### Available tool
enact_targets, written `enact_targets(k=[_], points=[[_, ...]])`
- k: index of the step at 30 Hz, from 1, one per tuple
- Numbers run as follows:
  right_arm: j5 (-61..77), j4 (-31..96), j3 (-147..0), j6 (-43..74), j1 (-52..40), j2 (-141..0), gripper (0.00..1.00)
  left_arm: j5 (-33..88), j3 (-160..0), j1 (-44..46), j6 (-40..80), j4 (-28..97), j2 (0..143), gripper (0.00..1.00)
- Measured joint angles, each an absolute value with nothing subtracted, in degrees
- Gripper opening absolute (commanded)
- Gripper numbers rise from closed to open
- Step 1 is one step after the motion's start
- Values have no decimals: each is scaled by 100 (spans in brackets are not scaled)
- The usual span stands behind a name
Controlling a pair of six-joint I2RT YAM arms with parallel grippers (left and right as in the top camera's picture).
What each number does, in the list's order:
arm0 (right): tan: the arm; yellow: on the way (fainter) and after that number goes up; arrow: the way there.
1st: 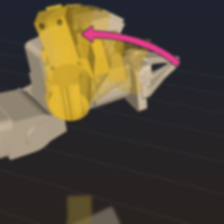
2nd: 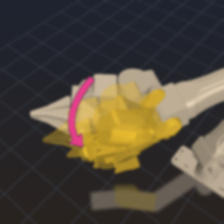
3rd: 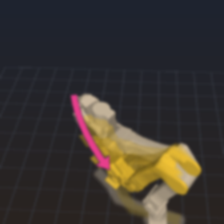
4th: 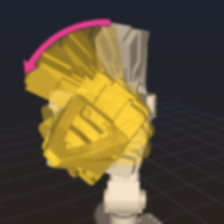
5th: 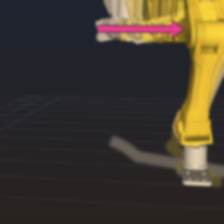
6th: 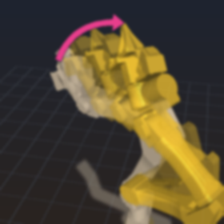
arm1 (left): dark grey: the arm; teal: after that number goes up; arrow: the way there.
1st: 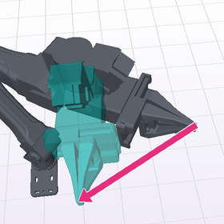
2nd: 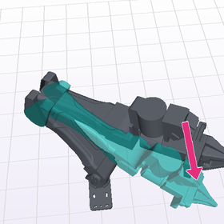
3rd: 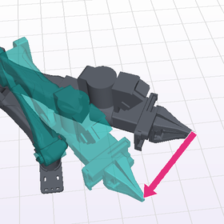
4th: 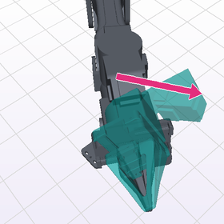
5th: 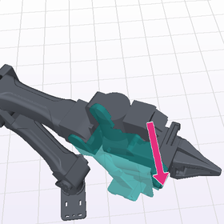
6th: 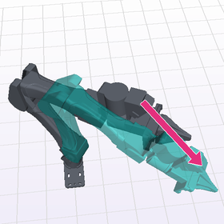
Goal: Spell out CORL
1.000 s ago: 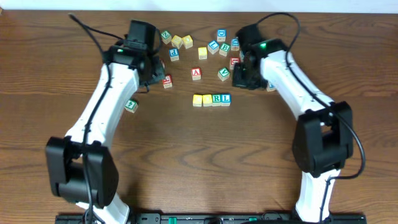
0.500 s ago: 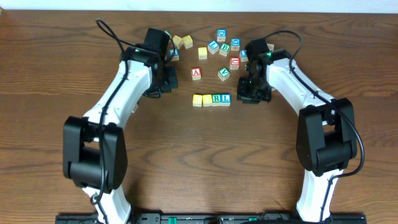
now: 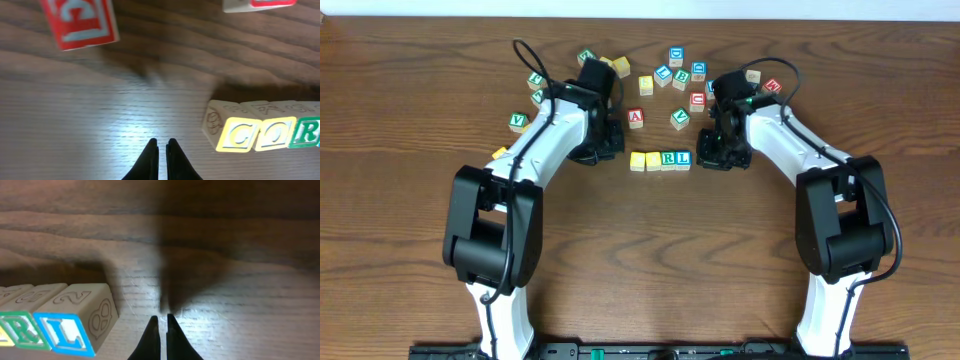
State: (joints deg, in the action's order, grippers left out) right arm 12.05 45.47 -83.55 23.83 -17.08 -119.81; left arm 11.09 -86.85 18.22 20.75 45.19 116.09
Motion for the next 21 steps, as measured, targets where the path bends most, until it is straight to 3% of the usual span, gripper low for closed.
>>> enact_targets(k=[21], points=[[1245, 4099, -8219, 2357, -1892, -11981, 1, 1308, -8206, 1887, 2051, 3739, 11611, 8]])
